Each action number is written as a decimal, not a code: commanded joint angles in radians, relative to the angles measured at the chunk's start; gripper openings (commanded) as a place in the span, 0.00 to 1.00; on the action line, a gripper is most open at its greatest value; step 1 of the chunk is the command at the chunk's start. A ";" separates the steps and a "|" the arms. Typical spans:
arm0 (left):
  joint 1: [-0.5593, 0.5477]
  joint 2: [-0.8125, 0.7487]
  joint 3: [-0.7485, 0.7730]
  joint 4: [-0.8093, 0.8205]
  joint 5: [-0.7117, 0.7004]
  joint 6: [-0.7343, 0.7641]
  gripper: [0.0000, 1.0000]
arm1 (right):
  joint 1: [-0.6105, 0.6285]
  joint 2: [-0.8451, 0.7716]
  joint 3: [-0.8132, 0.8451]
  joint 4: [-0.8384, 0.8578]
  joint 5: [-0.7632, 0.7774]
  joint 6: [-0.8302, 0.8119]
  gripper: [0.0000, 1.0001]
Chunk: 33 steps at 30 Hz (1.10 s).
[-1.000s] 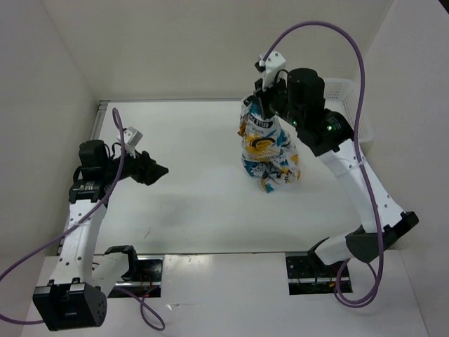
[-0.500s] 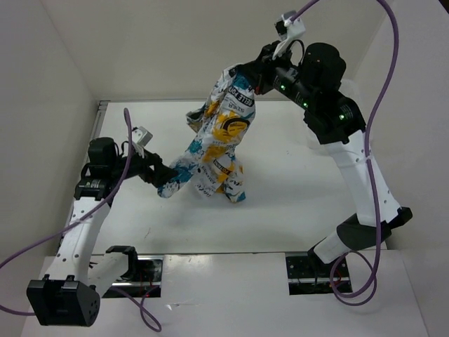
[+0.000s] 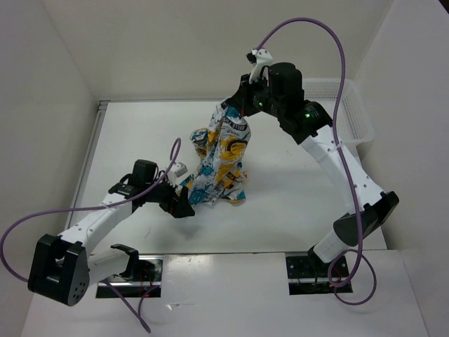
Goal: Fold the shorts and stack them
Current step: Flatten the shorts out
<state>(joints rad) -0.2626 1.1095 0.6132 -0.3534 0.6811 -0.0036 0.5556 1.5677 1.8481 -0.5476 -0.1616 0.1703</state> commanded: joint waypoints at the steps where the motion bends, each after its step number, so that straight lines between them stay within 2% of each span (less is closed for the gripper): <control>1: -0.016 0.016 -0.020 0.065 -0.081 0.004 1.00 | -0.005 -0.012 0.025 0.063 0.010 0.003 0.00; 4: -0.026 0.038 -0.049 0.146 -0.149 0.004 1.00 | -0.005 -0.012 0.013 0.063 0.019 -0.006 0.00; 5: -0.042 0.049 -0.062 0.177 -0.226 0.004 1.00 | -0.005 -0.012 0.013 0.063 0.019 -0.006 0.00; 6: -0.053 0.061 -0.078 0.259 -0.270 0.004 1.00 | -0.005 -0.012 0.013 0.063 0.019 -0.006 0.00; 8: -0.053 0.085 -0.102 0.316 -0.325 0.004 1.00 | -0.005 -0.012 0.003 0.063 0.019 -0.006 0.00; 11: -0.066 0.121 -0.073 0.249 -0.232 0.004 1.00 | -0.005 -0.023 -0.007 0.063 0.019 -0.017 0.00; 13: -0.089 0.130 -0.073 0.306 -0.210 0.004 1.00 | -0.005 -0.023 -0.007 0.063 0.030 -0.017 0.00; 16: -0.102 0.157 -0.073 0.372 -0.238 0.004 0.82 | -0.005 -0.032 -0.016 0.063 0.048 -0.038 0.00; 17: -0.102 0.171 -0.073 0.372 -0.247 0.004 0.66 | -0.005 -0.041 -0.016 0.063 0.048 -0.038 0.00; 19: -0.102 0.171 -0.073 0.396 -0.258 0.004 0.47 | -0.005 -0.054 -0.038 0.063 0.059 -0.049 0.00; 20: -0.102 0.171 -0.073 0.412 -0.258 0.004 0.10 | -0.005 -0.054 -0.038 0.063 0.059 -0.049 0.00; 21: -0.102 0.171 -0.073 0.428 -0.271 0.004 0.00 | -0.005 -0.054 -0.050 0.063 0.071 -0.058 0.00; 23: -0.102 0.142 -0.040 0.441 -0.282 0.004 0.00 | -0.005 -0.064 -0.066 0.072 0.094 -0.067 0.00; 26: -0.084 0.098 0.028 0.412 -0.369 0.004 0.00 | -0.005 -0.074 -0.092 0.101 0.193 -0.116 0.00; 29: 0.060 0.089 0.211 0.412 -0.416 0.004 0.00 | -0.005 -0.046 -0.083 0.165 0.341 -0.181 0.00; 31: 0.167 0.089 0.371 0.427 -0.445 0.004 0.00 | -0.005 -0.023 -0.034 0.202 0.448 -0.206 0.00; 33: 0.227 0.076 0.456 0.474 -0.454 0.004 0.00 | -0.016 0.009 0.052 0.241 0.505 -0.227 0.00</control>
<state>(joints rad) -0.1112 1.2469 0.9302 -0.0044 0.2798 -0.0048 0.5541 1.5551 1.7817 -0.4690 0.1650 0.0093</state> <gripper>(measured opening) 0.003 0.012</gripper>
